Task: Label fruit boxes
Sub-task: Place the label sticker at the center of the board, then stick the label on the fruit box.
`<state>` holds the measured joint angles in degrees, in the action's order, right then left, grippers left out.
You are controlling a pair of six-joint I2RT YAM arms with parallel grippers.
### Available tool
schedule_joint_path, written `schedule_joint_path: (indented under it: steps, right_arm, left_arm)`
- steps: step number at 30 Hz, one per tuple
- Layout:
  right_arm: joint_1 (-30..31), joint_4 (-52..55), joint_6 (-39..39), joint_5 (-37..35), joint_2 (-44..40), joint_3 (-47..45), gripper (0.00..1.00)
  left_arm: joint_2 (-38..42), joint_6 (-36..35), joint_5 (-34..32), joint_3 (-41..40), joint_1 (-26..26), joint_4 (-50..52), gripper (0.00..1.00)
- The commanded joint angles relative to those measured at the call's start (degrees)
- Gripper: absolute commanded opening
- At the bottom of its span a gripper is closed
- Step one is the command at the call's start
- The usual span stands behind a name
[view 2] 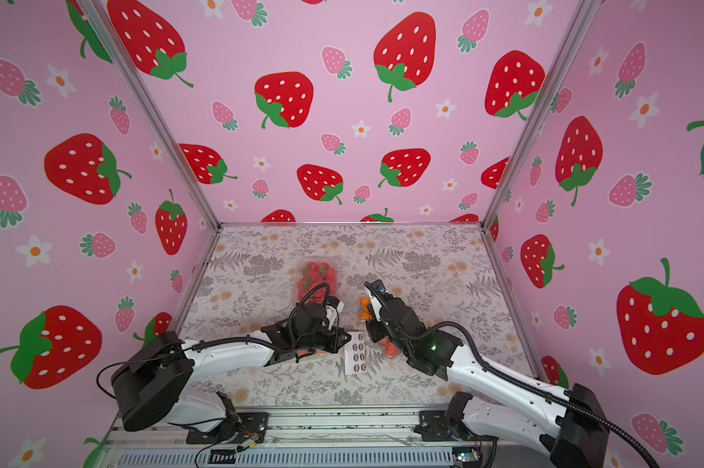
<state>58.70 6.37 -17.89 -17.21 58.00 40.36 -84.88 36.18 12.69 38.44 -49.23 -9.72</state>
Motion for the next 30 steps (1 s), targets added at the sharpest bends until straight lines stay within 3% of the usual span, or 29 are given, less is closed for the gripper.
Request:
schedule_joint_path:
  steps: [1, 5, 7, 12, 15, 17, 21, 23, 25, 30]
  right_arm:
    - [-0.42, -0.29, 0.66, 1.39, 1.25, 2.03, 0.0]
    - [-0.99, -0.65, 1.1, 2.03, 3.36, 3.05, 0.0]
    - [-1.51, -0.75, 1.1, 2.5, 4.21, 3.45, 0.0]
    - [-5.39, -2.71, 0.15, 9.89, 4.39, 2.38, 0.0]
    - [-6.94, -2.86, -0.04, 10.67, 5.07, 2.53, 0.0]
    - [-7.49, -3.16, -0.02, 11.6, 5.96, 3.09, 0.0]
    - [-7.73, -3.01, 0.89, 12.69, 10.04, 6.8, 0.0]
    - [-7.77, -2.56, 1.36, 11.47, 13.75, 9.96, 0.0]
    - [-7.81, -2.01, 2.0, 10.28, 17.9, 13.65, 0.0]
    - [-7.79, 0.67, 3.42, 8.65, 30.08, 24.95, 0.0]
  left_arm:
    - [-0.07, -1.11, -3.92, 2.76, -1.06, 4.37, 0.09]
    - [1.62, -2.07, -7.77, 3.6, -1.83, 6.95, 0.28]
    - [2.29, -2.85, -7.66, 3.83, -1.85, 7.54, 0.42]
    - [5.31, -3.66, -7.62, 2.37, -1.75, 6.7, 0.55]
    - [8.08, -4.06, -2.97, 0.87, -1.43, 2.95, 0.64]
    - [10.39, -4.28, -2.73, 0.92, -1.45, 3.51, 0.64]
    - [16.67, -5.91, -9.57, 1.84, 0.86, 9.7, 0.64]
    - [19.44, -5.44, -5.37, 0.5, 7.0, 8.5, 0.6]
    - [21.95, -4.02, -0.61, -1.01, 14.43, 6.89, 0.39]
    - [22.64, -4.0, -3.6, -0.31, 22.97, 8.65, 0.34]
